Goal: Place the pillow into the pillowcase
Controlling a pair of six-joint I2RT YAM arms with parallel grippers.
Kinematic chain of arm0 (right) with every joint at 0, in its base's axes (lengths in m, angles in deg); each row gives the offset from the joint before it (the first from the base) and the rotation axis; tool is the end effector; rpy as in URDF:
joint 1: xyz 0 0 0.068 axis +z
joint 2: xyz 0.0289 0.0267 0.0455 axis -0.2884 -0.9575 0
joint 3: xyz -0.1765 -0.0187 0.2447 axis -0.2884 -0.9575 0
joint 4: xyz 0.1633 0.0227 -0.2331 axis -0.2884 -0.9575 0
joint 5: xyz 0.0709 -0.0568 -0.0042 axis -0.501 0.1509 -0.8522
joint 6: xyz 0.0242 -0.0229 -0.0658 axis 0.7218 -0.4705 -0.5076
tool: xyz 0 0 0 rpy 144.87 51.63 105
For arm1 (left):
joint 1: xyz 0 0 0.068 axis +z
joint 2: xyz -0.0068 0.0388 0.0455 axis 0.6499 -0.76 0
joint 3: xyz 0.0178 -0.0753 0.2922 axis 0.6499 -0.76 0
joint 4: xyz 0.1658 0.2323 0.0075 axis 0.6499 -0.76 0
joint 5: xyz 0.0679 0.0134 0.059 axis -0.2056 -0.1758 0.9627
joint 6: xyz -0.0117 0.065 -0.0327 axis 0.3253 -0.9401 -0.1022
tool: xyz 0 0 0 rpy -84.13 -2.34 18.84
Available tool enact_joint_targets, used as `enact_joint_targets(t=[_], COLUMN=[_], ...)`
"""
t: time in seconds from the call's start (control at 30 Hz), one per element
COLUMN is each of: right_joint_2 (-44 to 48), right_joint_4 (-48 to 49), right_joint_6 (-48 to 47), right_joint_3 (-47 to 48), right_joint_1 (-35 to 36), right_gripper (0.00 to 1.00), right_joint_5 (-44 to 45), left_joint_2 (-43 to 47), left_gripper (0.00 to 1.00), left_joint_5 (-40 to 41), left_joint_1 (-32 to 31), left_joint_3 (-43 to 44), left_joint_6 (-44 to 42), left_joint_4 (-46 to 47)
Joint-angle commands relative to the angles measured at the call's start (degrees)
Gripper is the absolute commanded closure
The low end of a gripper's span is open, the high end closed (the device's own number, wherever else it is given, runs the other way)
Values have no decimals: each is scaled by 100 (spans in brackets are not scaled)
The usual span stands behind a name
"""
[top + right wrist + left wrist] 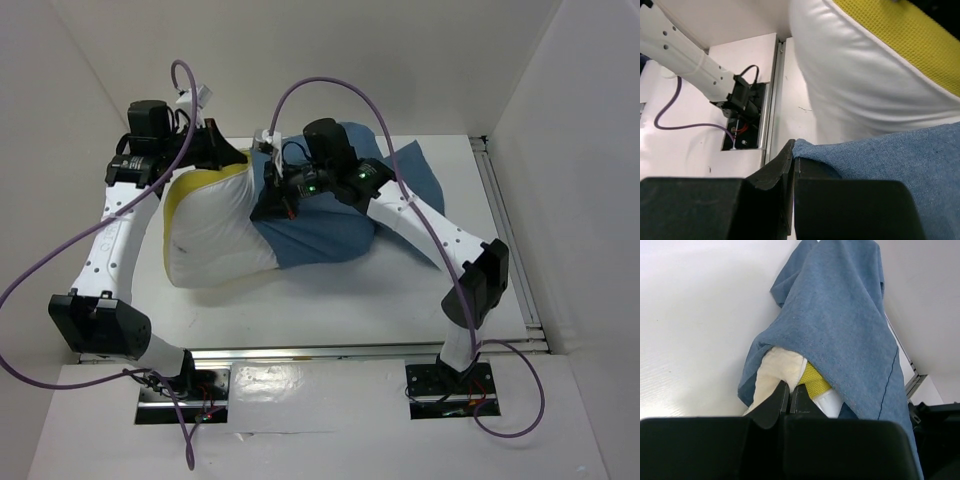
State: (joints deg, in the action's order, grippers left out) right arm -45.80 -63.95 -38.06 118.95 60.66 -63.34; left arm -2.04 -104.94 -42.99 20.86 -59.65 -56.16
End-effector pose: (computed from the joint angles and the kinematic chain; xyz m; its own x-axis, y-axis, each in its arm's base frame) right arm 0.2944 0.3481 0.4338 -0.1877 -0.2612 -0.9469 -0.9780 -0.0400 0.2049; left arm 0.3673 -0.0530 0.4578 -0.5353 -0.2251 -0.8141 0.4507 0.7390 -0.5007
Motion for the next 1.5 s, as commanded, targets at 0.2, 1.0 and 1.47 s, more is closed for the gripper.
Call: enact_joint_targets(t=[0.2, 1.0, 1.47], right_joint_2=[-658, 184, 544], right_joint_4=[1244, 1350, 735], right_joint_6=[888, 607, -25], right_joint_3=[1297, 640, 148], right_joint_1=[251, 13, -223], right_gripper=[100, 22, 21], right_joint_5=[-227, 1047, 2197], left_joint_2=[136, -1137, -1519], left_gripper=[100, 80, 0], left_joint_5=[-47, 786, 2660], left_joint_1=[-88, -256, -50], left_joint_3=[-176, -238, 1197], left_joint_6=[288, 508, -1898], left_joint_4=[860, 1107, -116])
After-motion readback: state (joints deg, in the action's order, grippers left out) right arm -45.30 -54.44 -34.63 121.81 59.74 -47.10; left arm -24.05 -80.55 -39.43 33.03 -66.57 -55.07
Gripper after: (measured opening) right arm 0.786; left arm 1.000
